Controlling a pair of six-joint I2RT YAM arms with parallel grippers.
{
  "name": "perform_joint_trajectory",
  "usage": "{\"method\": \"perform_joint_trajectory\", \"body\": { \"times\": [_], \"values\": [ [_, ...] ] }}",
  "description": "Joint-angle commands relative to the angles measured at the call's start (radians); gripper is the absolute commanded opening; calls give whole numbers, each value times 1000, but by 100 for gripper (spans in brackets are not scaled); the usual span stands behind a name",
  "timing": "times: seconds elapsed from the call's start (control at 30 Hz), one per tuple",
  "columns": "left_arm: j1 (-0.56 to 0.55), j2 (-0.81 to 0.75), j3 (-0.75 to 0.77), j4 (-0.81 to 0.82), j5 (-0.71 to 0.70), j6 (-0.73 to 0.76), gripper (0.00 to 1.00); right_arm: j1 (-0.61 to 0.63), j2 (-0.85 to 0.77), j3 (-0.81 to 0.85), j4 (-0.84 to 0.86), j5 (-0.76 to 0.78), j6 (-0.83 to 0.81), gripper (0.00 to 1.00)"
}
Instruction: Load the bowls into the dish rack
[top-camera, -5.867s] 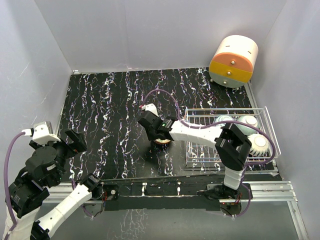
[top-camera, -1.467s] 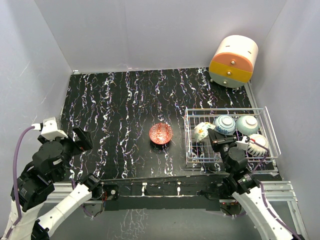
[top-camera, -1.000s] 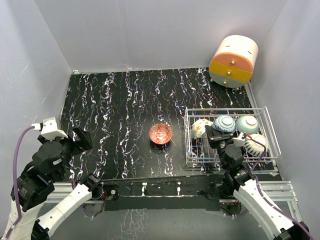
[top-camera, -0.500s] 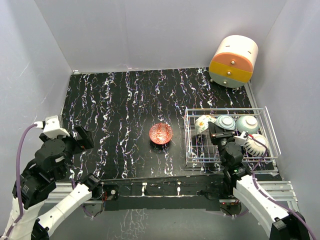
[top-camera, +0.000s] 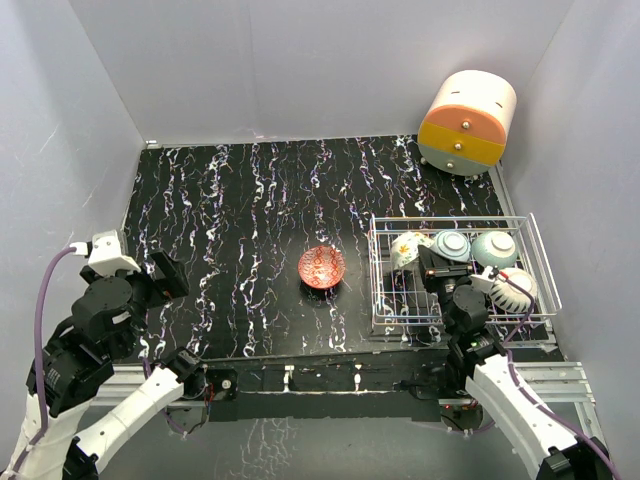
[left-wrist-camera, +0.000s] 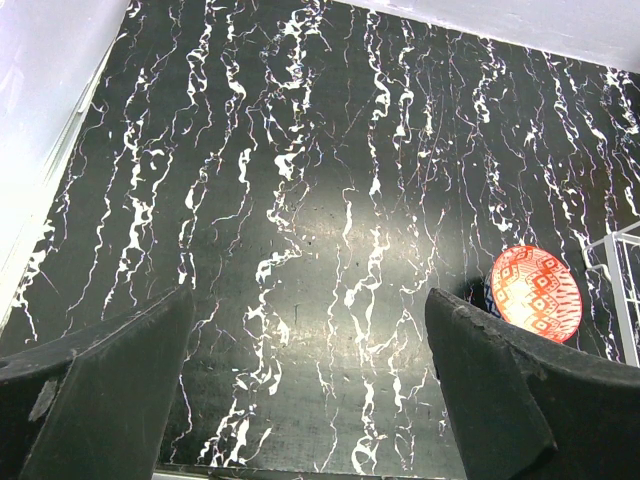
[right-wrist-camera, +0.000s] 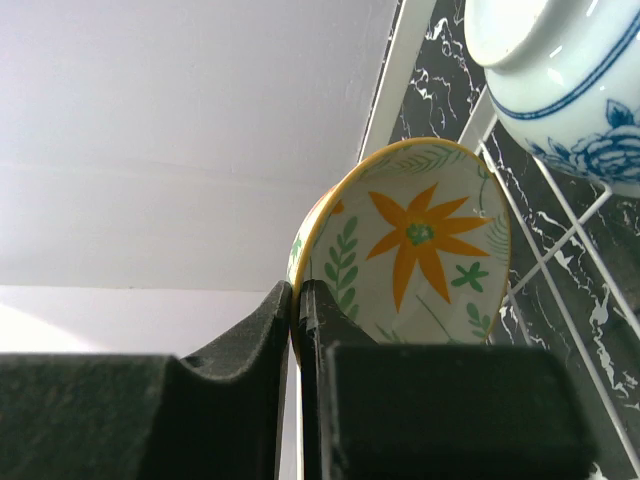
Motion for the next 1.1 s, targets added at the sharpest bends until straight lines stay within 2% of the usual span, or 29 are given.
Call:
{"method": "perform_joint_trajectory", "body": {
  "times": [0.0,0.3,0.4,0.63,0.7,0.73,0.97,1.07],
  "values": [
    [-7,-10,-14,18,-7,-2,97,2,-34,-78,-173,-68,35,12],
    [-7,-25,-23,12,-5,-15,97,2,-107,-30,-418,-69,31,13],
    [-7,-29,-27,14,-2,-18,97,2,-108,-9,-489,-77,31,21],
    [-6,-30,-27,23,4,-16,97,3,-115,61,-612,-71,11,23],
    [-7,-33,-29,30,6,-12,97,2,-108,88,-643,-66,1,33],
    [-7,-34,-31,33,7,-10,97,2,-102,103,-658,-63,-10,35],
    [-7,-38,-21,40,8,5,97,2,7,271,-721,-53,-144,38],
    [-7,-40,-19,38,9,4,97,3,61,365,-763,-44,-214,43]
  ]
}}
